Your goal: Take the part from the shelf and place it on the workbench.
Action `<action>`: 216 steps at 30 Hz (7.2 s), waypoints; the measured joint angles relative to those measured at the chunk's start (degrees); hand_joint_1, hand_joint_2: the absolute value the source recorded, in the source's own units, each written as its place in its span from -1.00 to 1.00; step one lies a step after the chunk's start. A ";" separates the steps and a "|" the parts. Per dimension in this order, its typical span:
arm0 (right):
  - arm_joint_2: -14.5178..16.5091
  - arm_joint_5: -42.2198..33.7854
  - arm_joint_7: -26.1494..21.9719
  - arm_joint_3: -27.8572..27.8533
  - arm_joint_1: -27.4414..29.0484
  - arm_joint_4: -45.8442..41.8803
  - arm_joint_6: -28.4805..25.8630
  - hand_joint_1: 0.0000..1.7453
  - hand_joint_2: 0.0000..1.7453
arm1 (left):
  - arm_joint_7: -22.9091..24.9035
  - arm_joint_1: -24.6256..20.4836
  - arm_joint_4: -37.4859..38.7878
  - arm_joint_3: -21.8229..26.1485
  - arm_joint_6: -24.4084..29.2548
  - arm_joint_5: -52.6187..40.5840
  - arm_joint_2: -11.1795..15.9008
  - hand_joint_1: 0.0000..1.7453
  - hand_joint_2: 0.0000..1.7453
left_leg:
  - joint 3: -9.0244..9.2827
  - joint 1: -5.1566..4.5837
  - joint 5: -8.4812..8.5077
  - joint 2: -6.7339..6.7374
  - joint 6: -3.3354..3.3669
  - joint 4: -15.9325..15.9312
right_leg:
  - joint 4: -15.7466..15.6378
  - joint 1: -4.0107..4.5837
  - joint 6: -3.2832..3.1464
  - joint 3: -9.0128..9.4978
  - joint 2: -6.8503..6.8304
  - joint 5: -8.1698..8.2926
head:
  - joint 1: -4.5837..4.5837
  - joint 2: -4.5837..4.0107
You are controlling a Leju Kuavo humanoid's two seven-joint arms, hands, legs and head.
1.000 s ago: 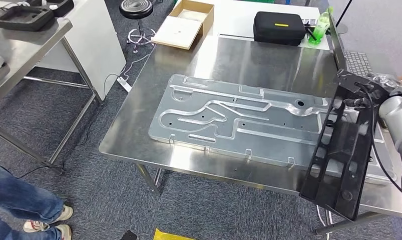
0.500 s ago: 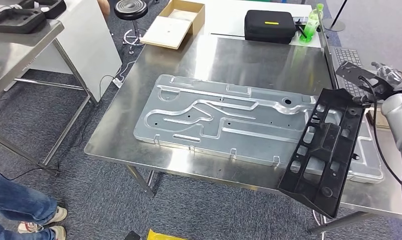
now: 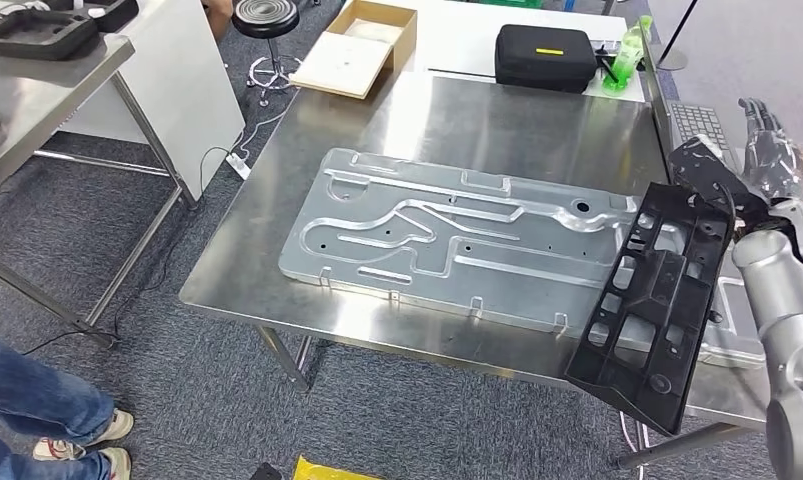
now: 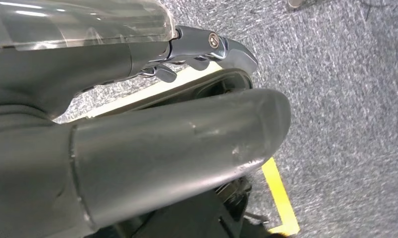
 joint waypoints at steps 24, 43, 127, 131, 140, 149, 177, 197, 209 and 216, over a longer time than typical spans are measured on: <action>14.35 12.97 -0.44 11.96 13.12 -50.72 -0.68 -1.00 -1.00 | 2.03 -1.33 0.01 -0.08 -1.42 -2.31 -0.15 -1.00 -1.00 | -0.41 -0.10 0.58 0.26 -0.01 -0.32 | 1.68 1.49 -2.37 -0.32 -1.25 -3.42 | 0.00 0.00; 15.09 16.04 0.84 17.04 9.81 -54.24 0.61 -1.00 -1.00 | 2.48 -1.35 0.01 -0.20 -1.39 -2.79 -0.85 -1.00 -1.00 | -9.34 1.32 -5.98 -0.45 -3.50 16.35 | -5.30 1.36 -4.13 2.96 -2.42 0.69 | -0.28 0.00; 17.33 20.43 1.07 30.58 6.77 -56.24 0.02 -1.00 -1.00 | 3.54 -1.64 0.01 -0.50 -1.40 -4.21 -1.20 -1.00 -1.00 | -3.42 1.96 1.65 -7.09 -2.55 1.11 | -5.71 1.14 -3.00 3.20 3.54 0.61 | -0.57 0.00; 17.39 20.77 0.88 30.69 6.73 -56.12 -0.17 -1.00 -1.00 | 3.62 -1.58 0.01 -0.51 -1.41 -4.43 -0.93 -1.00 -1.00 | -6.08 1.76 -1.77 -2.04 -3.93 6.93 | -7.21 0.80 -3.68 4.54 0.54 0.97 | -0.81 0.00; 17.38 21.15 0.53 31.31 6.54 -55.77 -0.23 -1.00 -1.00 | 3.71 -1.84 0.01 -0.50 -1.48 -4.48 -0.64 -1.00 -1.00 | -3.16 1.64 1.27 3.62 -3.91 1.61 | -6.22 1.35 -2.45 5.15 -5.26 -0.65 | -0.83 0.00; 16.98 21.19 0.20 31.66 6.41 -55.40 -0.24 -1.00 -1.00 | 3.62 -1.83 0.01 -0.50 -1.55 -4.56 -0.57 -1.00 -1.00 | -2.93 1.55 1.57 -1.19 -0.76 0.79 | 9.15 1.06 -1.13 -1.88 -0.36 -8.59 | -0.76 0.00; 16.35 22.04 -0.22 32.50 6.21 -54.88 -0.67 -1.00 -1.00 | 3.44 -1.28 0.01 -0.50 -1.42 -4.73 -0.29 -1.00 -1.00 | -2.87 2.21 1.62 0.30 -1.66 0.67 | -2.13 0.96 -1.21 3.64 -3.14 -3.85 | -0.95 0.00; 16.32 22.92 -0.80 33.60 6.79 -54.33 -0.62 -1.00 -1.00 | 3.42 -1.26 0.01 -0.50 -1.39 -4.71 -0.31 -1.00 -1.00 | -10.76 2.32 -3.59 -0.14 -4.44 15.24 | -6.50 1.24 -3.94 5.03 -2.77 -0.27 | -1.16 0.00; 16.91 23.12 -1.05 34.49 5.74 -53.13 -0.95 -1.00 -1.00 | 3.51 -1.33 0.01 -0.28 -0.75 -5.09 0.09 -1.00 -1.00 | -3.29 1.90 1.60 -0.59 -1.29 0.93 | 3.04 1.34 -1.43 1.70 -0.95 -7.08 | -1.10 0.00; 16.91 23.13 -1.06 34.70 5.87 -52.34 -0.95 -1.00 -1.00 | 3.52 -1.20 0.01 -0.20 -0.72 -5.17 0.21 -1.00 -1.00 | -3.38 1.81 1.57 -5.56 -1.62 1.29 | -2.23 1.13 -2.17 2.63 3.22 -1.03 | -1.10 0.00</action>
